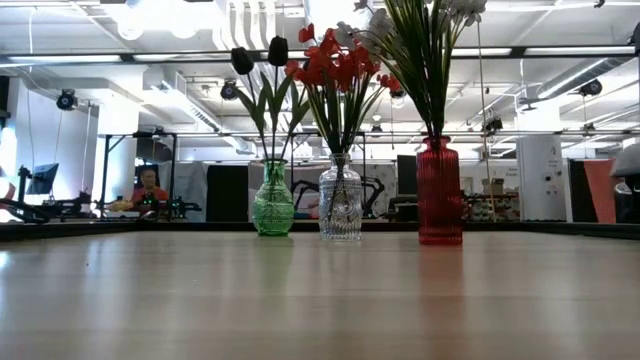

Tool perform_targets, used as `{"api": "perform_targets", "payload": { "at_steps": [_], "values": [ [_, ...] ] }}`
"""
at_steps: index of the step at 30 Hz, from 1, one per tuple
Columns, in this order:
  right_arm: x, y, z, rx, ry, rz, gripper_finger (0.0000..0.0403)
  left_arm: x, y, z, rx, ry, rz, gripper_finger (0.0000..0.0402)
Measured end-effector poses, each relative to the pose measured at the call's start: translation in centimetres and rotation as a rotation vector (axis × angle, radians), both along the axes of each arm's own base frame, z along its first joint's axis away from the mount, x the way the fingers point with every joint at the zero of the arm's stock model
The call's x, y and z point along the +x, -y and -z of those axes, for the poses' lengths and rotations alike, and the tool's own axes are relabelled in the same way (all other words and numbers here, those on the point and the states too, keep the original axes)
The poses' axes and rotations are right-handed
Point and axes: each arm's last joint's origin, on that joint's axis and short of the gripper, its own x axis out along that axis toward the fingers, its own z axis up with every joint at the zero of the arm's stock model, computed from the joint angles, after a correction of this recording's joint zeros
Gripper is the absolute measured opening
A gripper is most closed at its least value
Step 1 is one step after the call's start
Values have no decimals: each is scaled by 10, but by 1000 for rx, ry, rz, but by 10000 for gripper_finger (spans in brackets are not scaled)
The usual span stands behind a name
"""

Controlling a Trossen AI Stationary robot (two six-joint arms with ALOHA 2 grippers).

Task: Sort flowers into vase by color
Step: Put the orange flowers into the transparent vase

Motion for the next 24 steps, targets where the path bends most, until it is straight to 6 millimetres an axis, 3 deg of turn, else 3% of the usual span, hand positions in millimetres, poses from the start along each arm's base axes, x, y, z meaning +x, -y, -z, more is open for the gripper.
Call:
{"api": "perform_targets", "payload": {
  "at_steps": [6, 12, 24],
  "values": [
    [9, -23, 24, 21, -19, -9, 12, -11, 13, 3, -5, 70, 72, 220],
    [17, -31, 49, 38, -37, 15, 12, -17, 27, 9, -1, 97, 138, 220],
    [37, -49, 117, 46, -2, -45, 12, -38, 43, 42, -75, 208, 206, 220]
  ]
}}
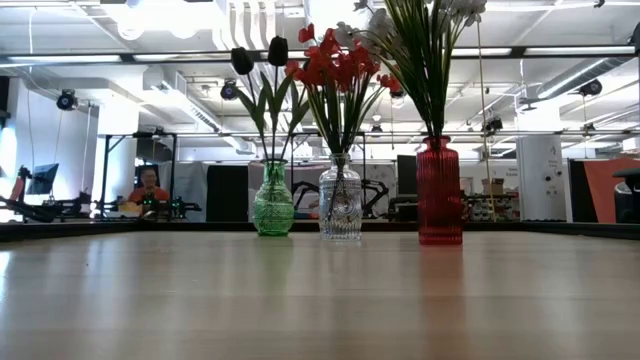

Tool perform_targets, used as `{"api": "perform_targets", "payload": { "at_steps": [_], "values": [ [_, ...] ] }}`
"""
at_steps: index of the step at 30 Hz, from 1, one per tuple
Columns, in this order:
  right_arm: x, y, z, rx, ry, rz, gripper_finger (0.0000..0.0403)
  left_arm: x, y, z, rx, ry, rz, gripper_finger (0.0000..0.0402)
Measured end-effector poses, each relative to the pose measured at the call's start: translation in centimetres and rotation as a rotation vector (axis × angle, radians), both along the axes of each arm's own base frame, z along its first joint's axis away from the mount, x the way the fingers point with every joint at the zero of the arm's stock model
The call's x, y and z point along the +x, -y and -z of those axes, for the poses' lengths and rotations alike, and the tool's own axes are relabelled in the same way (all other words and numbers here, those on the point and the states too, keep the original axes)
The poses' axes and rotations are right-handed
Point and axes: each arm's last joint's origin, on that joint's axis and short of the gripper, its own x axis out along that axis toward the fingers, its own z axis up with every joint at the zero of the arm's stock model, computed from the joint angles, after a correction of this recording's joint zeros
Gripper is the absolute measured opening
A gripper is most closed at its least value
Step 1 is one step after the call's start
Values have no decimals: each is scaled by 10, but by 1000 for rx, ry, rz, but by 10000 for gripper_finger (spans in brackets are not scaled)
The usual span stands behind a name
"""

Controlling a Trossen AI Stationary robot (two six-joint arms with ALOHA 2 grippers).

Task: Sort flowers into vase by color
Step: Put the orange flowers into the transparent vase

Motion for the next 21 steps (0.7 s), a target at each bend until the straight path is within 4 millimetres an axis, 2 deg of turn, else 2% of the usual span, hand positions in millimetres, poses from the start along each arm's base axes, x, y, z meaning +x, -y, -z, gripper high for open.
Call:
{"api": "perform_targets", "payload": {
  "at_steps": [4, 7, 10, 16, 21],
  "values": [
    [11, 0, 20, -6, 49, -55, 12, -3, 5, 19, 20, -24, 27, 220],
    [20, 6, 28, 37, 112, -168, 12, -4, 5, 30, 11, -10, 33, 220],
    [30, 18, 40, 65, 205, -265, 12, -6, 7, 39, 2, 29, 84, 219],
    [41, 49, 76, 80, 384, -409, 12, -6, 11, 51, -12, 41, 143, 220],
    [48, 68, 111, 62, 460, -425, 12, 1, 15, 60, 4, -7, 121, 220]
  ]
}}
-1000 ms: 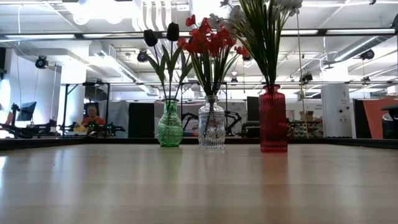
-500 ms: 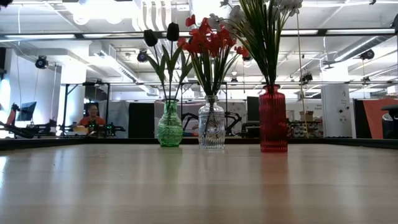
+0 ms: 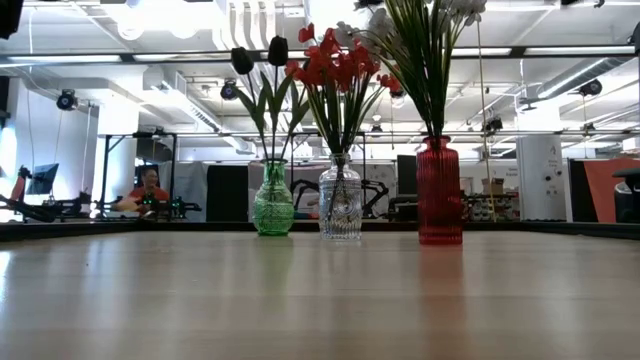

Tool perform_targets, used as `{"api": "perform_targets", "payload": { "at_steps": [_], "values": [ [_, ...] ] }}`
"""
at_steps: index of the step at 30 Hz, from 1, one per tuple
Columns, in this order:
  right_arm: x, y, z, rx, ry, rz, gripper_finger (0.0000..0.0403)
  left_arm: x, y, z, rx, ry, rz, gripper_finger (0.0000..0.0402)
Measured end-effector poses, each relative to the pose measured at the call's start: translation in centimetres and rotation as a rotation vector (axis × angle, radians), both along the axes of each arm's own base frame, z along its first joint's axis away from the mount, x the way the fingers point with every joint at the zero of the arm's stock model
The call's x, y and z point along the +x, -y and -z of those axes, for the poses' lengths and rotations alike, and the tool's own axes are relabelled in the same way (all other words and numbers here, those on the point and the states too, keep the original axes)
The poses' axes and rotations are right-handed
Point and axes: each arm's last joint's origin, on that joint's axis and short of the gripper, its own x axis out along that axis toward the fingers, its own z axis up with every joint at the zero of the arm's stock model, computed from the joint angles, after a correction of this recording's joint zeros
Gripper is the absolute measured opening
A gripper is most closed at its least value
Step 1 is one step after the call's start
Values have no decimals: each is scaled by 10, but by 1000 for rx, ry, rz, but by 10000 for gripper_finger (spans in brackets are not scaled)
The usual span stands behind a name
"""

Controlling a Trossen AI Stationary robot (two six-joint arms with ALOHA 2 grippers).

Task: Sort flowers into vase by color
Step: Put the orange flowers into the transparent vase

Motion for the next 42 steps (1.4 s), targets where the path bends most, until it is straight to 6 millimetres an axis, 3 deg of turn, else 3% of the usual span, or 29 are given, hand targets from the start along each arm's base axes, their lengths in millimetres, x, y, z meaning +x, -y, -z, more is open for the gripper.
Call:
{"api": "perform_targets", "payload": {
  "at_steps": [4, 15, 23, 27, 37, 42],
  "values": [
    [7, 4, 11, -6, 4, 18, 12, 8, 3, 7, 17, -41, -55, 220],
    [47, -15, 22, -132, -85, 61, 12, 38, 22, 11, 54, -92, -147, 220],
    [56, -18, 26, -153, -108, 107, 12, 42, 25, 16, 41, -110, -130, 210],
    [55, -18, 26, -161, -111, 114, 12, 40, 23, 19, 39, -118, -129, 173],
    [55, -19, 27, -164, -130, 140, 14, 38, 22, 24, 41, -148, -127, 23],
    [56, -23, 21, -131, -179, 167, 54, 38, 21, 25, 30, -165, -182, 16]
  ]
}}
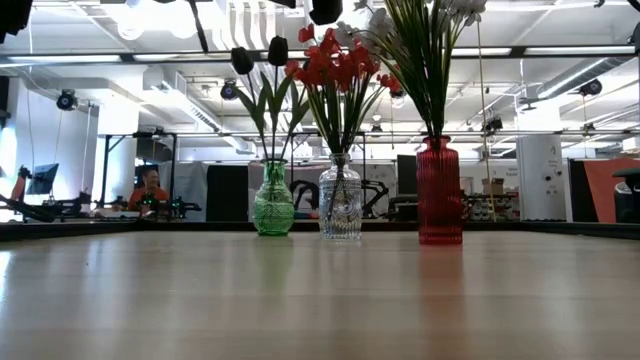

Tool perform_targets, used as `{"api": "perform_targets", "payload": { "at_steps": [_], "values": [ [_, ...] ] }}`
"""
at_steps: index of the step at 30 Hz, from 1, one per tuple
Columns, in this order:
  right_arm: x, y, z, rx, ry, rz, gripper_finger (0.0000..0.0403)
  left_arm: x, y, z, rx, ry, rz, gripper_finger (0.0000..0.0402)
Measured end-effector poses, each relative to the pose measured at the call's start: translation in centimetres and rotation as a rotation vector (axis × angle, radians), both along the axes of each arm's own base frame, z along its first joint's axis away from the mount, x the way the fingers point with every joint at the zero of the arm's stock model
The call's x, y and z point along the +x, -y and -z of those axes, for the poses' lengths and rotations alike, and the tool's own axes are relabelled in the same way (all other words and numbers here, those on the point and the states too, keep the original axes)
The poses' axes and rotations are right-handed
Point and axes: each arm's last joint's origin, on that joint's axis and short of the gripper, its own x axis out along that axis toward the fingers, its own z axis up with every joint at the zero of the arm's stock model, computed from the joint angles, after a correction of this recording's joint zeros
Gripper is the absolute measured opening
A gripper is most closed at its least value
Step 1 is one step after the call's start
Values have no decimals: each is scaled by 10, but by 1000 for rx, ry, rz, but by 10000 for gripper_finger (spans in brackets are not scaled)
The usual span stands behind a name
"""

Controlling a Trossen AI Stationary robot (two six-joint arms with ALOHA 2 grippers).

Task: Sort flowers into vase by color
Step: Put the orange flowers into the transparent vase

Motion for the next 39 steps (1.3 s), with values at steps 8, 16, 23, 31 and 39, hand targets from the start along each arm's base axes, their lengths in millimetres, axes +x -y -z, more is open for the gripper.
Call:
{"api": "perform_targets", "payload": {
  "at_steps": [8, 16, 23, 31, 39],
  "values": [
    [-7, -16, -18, -24, -145, 158, 170, 0, -1, 5, 22, -55, -49, 6],
    [-14, -36, -47, -42, -150, 247, 218, -4, -4, 12, 34, -173, -110, 12],
    [3, -23, -68, 106, -101, 133, 226, -4, -4, 13, 37, -179, -111, 11],
    [16, -2, -69, 152, -103, 86, 205, -4, -2, 12, 35, -175, -74, 12],
    [19, 0, -71, 149, -95, 30, 125, -4, -2, 12, 35, -173, -75, 18]
  ]
}}
